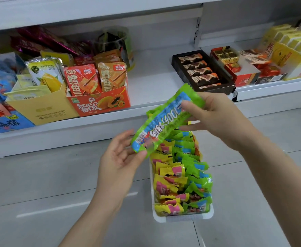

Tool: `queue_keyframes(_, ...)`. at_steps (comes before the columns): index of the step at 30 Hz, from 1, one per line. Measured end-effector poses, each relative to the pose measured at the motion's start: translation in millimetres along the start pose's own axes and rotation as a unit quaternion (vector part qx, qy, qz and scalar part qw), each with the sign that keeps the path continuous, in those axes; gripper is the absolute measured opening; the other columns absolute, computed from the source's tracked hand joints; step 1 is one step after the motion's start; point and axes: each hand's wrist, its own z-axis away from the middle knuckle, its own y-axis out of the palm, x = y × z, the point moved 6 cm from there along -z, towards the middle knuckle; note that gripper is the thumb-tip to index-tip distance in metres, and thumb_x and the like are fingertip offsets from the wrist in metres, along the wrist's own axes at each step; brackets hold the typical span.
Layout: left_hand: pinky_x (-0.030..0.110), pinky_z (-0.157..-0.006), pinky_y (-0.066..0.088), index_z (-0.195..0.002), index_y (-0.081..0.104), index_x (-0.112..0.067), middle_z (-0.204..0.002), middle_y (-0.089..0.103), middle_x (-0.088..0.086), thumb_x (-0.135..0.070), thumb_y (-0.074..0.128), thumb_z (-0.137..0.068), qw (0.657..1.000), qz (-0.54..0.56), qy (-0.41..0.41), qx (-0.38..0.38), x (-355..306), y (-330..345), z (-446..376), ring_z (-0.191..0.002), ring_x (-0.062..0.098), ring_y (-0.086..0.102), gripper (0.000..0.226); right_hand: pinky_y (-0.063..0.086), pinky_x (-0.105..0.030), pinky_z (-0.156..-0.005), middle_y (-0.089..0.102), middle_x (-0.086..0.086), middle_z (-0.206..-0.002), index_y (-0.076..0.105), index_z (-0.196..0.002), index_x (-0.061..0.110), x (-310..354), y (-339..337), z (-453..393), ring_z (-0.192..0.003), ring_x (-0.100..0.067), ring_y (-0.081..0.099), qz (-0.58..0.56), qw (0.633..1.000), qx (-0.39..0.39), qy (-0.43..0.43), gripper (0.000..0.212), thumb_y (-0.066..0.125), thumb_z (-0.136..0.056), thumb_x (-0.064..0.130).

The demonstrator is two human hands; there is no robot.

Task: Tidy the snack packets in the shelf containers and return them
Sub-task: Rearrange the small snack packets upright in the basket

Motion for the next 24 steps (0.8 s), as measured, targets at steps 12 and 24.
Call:
queue_keyframes(12,0.001,-0.101,0.027,-0.134,0.057,-0.025,-0.131,0.05,-0.019,-0.032,0.06,-0.097,0.915,-0.36,0.137,0.118,10,24,-16,-0.122,-0.007,0.045,0.038,0.061,-0.026,-0.069,0.076,0.014,-0.082,0.072,-0.098,0.028,24,-55,10,-0.075,-0.013,0.075,0.016,0.976,-0.161,-0.148,0.019,0.062,-0.097,0.012)
queue_keyframes(24,0.012,-0.09,0.041,-0.118,0.064,-0.025,-0.112,0.051,-0.017,-0.04,0.055,-0.098,0.89,-0.383,0.138,0.205,24,26,-4,-0.109,-0.002,0.054,0.026,0.063,-0.035,-0.072,0.078,0.009,-0.088,0.074,-0.101,0.034,9,-19,14,-0.074,-0.017,0.076,0.076,0.991,-0.049,-0.102,0.02,0.067,-0.093,0.017)
